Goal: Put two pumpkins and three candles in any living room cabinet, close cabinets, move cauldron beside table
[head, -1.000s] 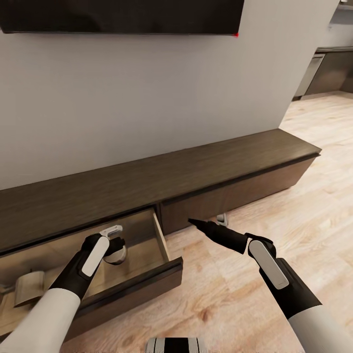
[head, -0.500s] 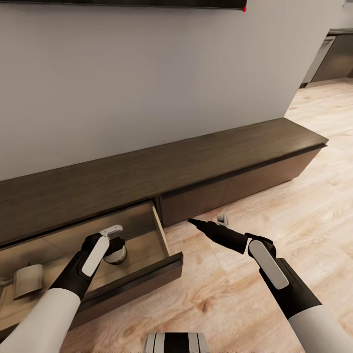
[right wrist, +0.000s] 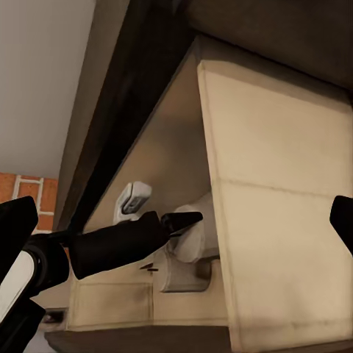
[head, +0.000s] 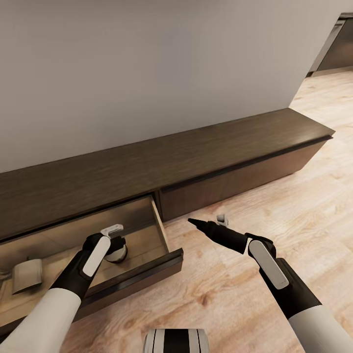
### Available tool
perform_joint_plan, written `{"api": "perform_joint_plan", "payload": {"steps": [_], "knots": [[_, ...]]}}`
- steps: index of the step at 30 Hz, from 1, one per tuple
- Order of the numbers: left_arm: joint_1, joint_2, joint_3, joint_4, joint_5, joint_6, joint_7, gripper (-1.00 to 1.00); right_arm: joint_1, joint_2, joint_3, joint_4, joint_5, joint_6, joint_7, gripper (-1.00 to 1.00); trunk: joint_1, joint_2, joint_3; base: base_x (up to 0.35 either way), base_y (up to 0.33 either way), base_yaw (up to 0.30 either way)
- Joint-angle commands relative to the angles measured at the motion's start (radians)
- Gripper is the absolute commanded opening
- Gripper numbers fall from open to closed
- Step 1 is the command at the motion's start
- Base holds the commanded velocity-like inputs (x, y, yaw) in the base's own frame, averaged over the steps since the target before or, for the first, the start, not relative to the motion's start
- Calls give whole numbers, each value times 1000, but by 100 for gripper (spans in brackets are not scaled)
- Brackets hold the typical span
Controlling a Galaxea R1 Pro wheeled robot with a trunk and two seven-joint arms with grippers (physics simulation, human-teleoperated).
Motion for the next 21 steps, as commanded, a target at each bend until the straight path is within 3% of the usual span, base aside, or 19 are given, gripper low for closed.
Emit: {"api": "perform_joint_plan", "payload": {"steps": [1,19,20,21], "knots": [[0,1,-4,-1,11,-1,10,-100,-1,-1,1,0,-1,2,2,100,0,0,-1,0,0,0],[0,1,-5,-1,13,-3,8,-100,-1,-1,1,0,-1,3,0,100,0,0,-1,0,0,0],[0,1,-5,-1,13,-3,8,100,-1,-1,1,0,-1,3,0,100,0,0,-1,0,0,0],[0,1,-5,-1,14,-3,7,100,-1,-1,1,0,-1,3,0,100,0,0,-1,0,0,0]]}}
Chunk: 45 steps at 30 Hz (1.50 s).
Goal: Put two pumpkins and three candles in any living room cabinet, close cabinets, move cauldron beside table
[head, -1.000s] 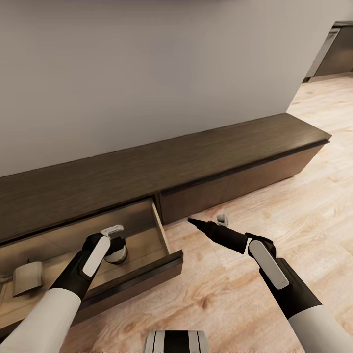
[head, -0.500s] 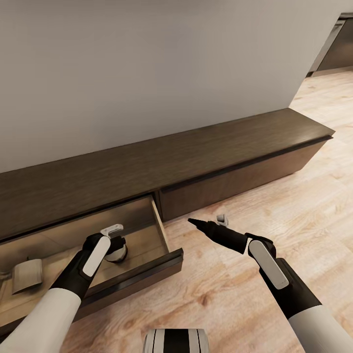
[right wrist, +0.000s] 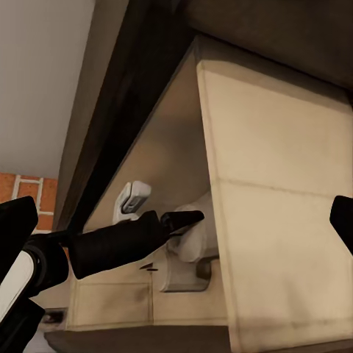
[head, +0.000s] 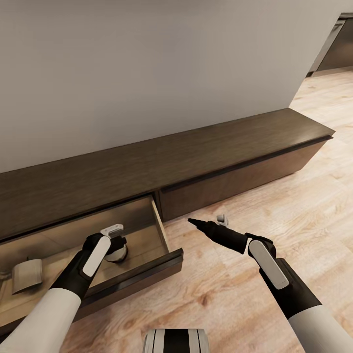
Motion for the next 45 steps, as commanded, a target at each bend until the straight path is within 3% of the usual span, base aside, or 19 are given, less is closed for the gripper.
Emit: {"api": "perform_joint_plan", "payload": {"steps": [1,11,30,45], "knots": [[0,1,-4,-1,11,0,10,100,-1,-1,1,0,-2,2,1,100,0,0,-1,0,0,0],[0,1,-2,-1,11,0,10,100,-1,-1,1,0,-2,2,1,100,0,0,-1,0,0,0],[0,1,9,-1,24,8,13,100,-1,-1,1,0,-3,2,3,100,-9,4,73,-2,0,0],[0,3,10,-3,27,8,10,100,-1,-1,1,0,-3,1,2,100,-15,8,131,-122,12,0]]}}
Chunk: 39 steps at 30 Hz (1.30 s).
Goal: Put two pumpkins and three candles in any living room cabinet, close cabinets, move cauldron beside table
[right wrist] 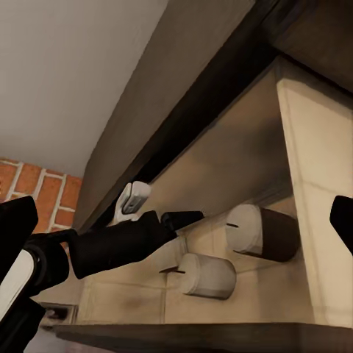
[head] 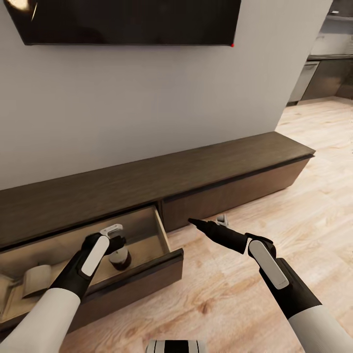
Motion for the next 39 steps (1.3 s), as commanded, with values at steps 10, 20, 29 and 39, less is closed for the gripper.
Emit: {"api": "perform_joint_plan", "payload": {"steps": [10,20,29,39], "knots": [[0,1,-4,-1,11,0,10,100,-1,-1,1,0,-1,3,1,100,-5,2,38,-39,9,0],[0,1,-3,-1,12,0,10,100,-1,-1,1,0,-1,3,-2,100,-9,4,77,-74,26,0],[0,-1,-3,-1,12,0,10,100,-1,-1,1,-1,-1,3,-10,100,-13,6,111,0,0,0],[0,-1,-3,-1,12,0,10,100,-1,-1,1,-2,0,3,-12,100,-18,9,150,-73,36,73]]}}
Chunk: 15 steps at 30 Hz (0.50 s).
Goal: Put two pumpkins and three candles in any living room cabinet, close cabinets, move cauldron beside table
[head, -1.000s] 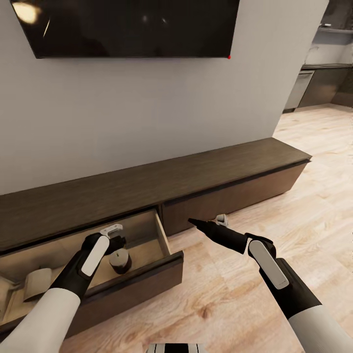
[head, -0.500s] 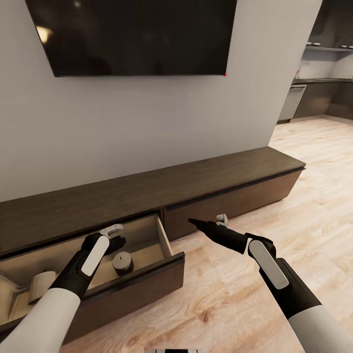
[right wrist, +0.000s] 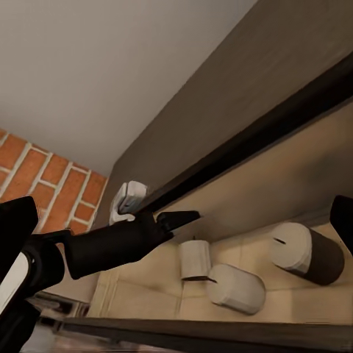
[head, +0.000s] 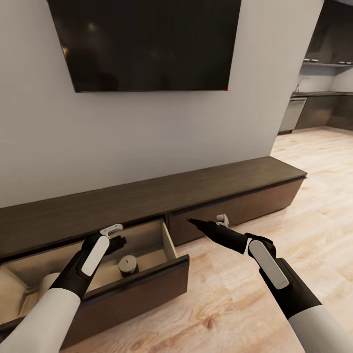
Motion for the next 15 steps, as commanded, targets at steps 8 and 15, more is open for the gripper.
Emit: {"api": "perform_joint_plan", "payload": {"steps": [8,15], "knots": [[-1,1,-4,-1,10,0,10,100,-1,-1,1,0,-1,2,2,100,-4,2,30,-12,7,101],[-1,1,-4,-1,10,0,10,100,-1,-1,1,0,0,2,2,100,-7,3,57,0,0,4]]}}
